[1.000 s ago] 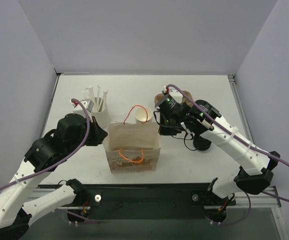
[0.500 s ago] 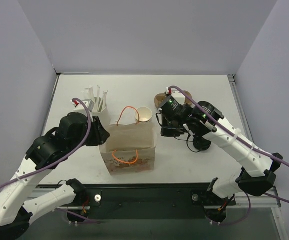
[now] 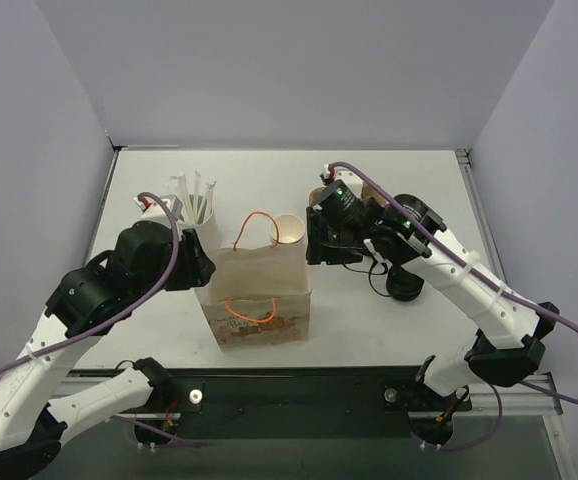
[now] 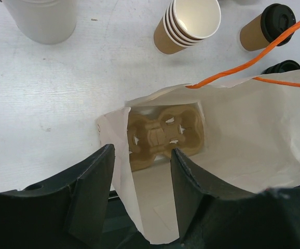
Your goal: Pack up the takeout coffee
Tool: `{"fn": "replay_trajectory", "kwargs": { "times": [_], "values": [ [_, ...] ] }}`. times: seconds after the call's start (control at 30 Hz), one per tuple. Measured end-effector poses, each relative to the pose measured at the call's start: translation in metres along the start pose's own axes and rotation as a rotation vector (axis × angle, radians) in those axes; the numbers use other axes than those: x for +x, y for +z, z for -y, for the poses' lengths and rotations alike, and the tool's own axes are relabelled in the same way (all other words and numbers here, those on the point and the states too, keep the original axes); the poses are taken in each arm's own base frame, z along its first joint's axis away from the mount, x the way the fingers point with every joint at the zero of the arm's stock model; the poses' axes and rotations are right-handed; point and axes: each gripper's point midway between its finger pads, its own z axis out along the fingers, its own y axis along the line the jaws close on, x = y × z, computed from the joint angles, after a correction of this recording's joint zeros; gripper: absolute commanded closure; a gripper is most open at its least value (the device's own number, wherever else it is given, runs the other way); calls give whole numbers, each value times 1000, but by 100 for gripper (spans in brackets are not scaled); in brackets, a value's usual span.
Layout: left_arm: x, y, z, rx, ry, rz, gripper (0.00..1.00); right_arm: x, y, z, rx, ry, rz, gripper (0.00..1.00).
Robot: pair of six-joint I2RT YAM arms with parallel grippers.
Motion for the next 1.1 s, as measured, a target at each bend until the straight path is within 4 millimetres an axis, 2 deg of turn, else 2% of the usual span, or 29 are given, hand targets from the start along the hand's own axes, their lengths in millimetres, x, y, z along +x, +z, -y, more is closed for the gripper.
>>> {"fn": "replay_trajectory", "kwargs": {
  "times": [0.3,0.47,0.67,1.1],
  "values": [
    [2,8,0,-18,26,-20,43,2,33,-5,23,-44,-66,63],
    [3,20,-4,-67,45,-38,43,-4,43,-6,32,-58,-73,68],
    [7,31,-6,-103,73,-66,51,-10,47,-2,38,-67,-65,71],
    [12,29,-16,-146,91,-86,58,-12,48,0,34,-78,-68,72]
  ]
}}
